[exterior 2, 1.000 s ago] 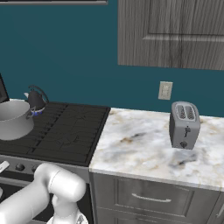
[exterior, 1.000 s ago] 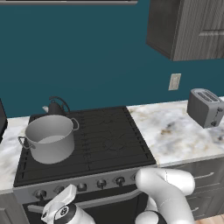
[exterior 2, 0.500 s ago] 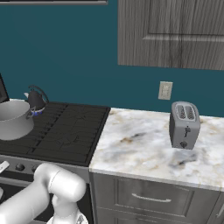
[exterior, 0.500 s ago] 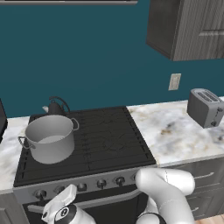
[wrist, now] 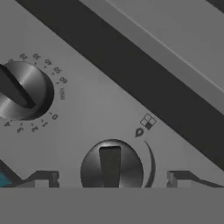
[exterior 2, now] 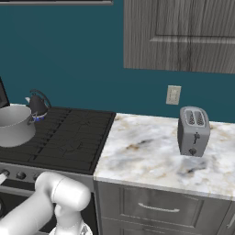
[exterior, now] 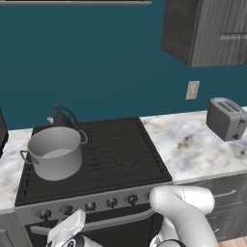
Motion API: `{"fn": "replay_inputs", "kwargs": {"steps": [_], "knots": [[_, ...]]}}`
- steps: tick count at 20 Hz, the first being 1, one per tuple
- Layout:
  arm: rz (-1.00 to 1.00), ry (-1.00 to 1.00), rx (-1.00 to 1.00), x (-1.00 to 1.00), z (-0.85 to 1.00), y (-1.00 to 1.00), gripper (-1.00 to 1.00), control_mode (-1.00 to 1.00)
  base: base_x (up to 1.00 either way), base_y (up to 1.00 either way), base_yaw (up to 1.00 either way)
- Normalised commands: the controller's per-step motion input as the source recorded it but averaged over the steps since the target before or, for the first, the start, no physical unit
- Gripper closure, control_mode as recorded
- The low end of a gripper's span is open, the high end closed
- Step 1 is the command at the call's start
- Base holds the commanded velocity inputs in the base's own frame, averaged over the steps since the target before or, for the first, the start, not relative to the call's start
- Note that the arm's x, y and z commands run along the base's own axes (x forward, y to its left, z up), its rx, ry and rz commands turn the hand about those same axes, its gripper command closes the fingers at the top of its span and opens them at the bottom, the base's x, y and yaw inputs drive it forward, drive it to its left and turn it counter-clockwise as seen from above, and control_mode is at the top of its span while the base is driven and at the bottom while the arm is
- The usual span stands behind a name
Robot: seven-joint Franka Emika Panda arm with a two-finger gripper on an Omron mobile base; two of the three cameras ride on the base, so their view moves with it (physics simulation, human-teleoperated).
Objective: Pick the kettle from the cabinet and place it on a stove burner. Then pick the pot from the counter and place it on another stove burner. Finally, turn both burners on.
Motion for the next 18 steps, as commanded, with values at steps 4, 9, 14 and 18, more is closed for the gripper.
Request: {"fn": "replay_inputs", "kwargs": {"steps": [4, 9, 14, 18], "knots": [[0.00, -0.04, 0.00, -0.32, 0.18, 0.12, -1.00, -1.00, 0.00, 0.00, 0.00], [0.00, -0.04, 0.01, -0.36, 0.26, 0.11, -1.00, -1.00, 0.00, 0.00, 0.00], [0.02, -0.02, 0.04, -0.27, 0.08, -0.01, -1.00, -1.00, 0.00, 0.00, 0.00], [0.00, -0.02, 0.15, -0.13, 0.00, -0.06, -1.00, -1.00, 0.00, 0.00, 0.00]]}}
